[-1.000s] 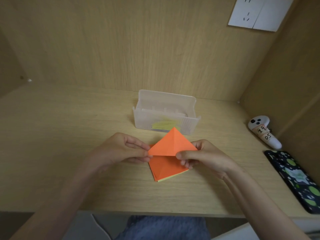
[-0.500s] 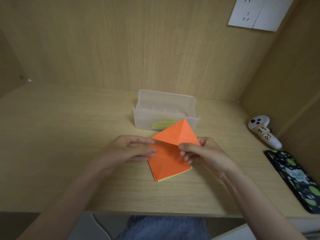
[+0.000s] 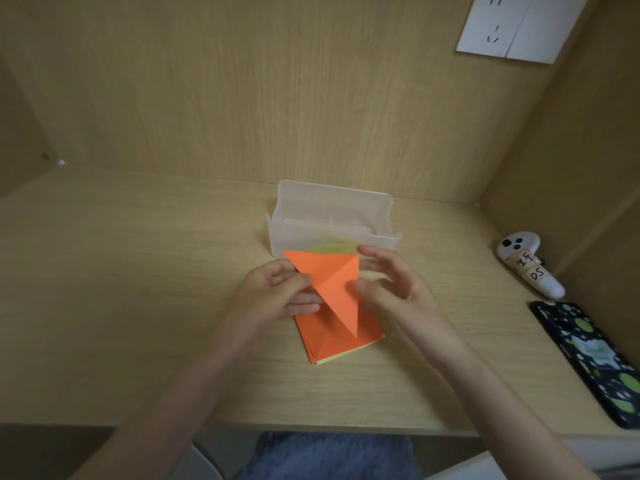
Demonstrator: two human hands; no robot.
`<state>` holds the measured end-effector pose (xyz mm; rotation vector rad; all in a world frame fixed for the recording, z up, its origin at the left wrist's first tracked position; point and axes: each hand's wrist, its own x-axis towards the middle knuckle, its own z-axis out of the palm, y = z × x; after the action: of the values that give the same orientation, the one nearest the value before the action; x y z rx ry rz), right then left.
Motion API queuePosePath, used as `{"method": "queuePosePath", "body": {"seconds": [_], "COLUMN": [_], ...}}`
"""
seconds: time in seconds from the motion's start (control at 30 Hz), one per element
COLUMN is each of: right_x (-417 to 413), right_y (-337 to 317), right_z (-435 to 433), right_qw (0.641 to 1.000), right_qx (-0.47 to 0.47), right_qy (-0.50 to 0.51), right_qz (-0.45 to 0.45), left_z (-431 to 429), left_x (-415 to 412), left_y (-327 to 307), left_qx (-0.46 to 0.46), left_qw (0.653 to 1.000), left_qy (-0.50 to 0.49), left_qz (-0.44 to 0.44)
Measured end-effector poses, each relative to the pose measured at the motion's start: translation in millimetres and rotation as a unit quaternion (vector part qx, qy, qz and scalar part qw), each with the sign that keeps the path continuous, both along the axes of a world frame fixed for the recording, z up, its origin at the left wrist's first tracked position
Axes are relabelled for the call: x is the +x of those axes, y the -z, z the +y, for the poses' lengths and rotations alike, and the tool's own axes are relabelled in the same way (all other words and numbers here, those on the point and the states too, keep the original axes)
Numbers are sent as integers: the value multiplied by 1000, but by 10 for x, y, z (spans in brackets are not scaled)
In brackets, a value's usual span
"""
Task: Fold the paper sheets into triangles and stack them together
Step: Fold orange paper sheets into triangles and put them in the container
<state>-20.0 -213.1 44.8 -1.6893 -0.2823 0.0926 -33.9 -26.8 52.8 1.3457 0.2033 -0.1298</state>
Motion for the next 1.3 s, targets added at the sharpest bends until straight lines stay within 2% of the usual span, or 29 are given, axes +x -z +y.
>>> {"method": "queuePosePath", "body": {"seconds": [0.07, 0.13, 0.2, 0.23, 0.57, 0.67, 0.8, 1.0, 1.13, 1.3], "right_x": [-7, 1, 41, 54, 113, 117, 94, 62, 49, 25], "right_y": [-12, -12, 10, 15, -17, -7, 4, -32, -49, -68], "right_z": [-83, -118, -115, -102, -36, -39, -16, 96, 121, 114], "right_qw": [993, 967, 945, 943, 970, 982, 997, 993, 991, 993], "right_qx": [-39, -141, -210, -213, -153, -97, 33, 103, 117, 90], "right_qy": [-34, -65, -74, -79, -97, -102, -53, -4, 23, 34], "right_qz": [-109, -200, -240, -243, -162, -123, -35, 58, 68, 63], "left_z": [20, 35, 38, 37, 41, 53, 47, 61, 51, 56], "left_x": [9, 16, 21, 20, -18, -23, -40, -70, -69, -40], "left_y": [-4, -4, -1, 0, -24, -23, -23, -22, -33, -61], "left_qx": [12, 21, 29, 32, 48, 41, 5, -17, 3, -6], "left_qw": [1000, 1000, 999, 999, 997, 998, 999, 998, 998, 999], "left_qy": [9, 21, 31, 35, 58, 49, 44, 67, 60, -11], "left_qz": [8, 8, 4, 3, -18, -17, -5, -6, -10, -46]}}
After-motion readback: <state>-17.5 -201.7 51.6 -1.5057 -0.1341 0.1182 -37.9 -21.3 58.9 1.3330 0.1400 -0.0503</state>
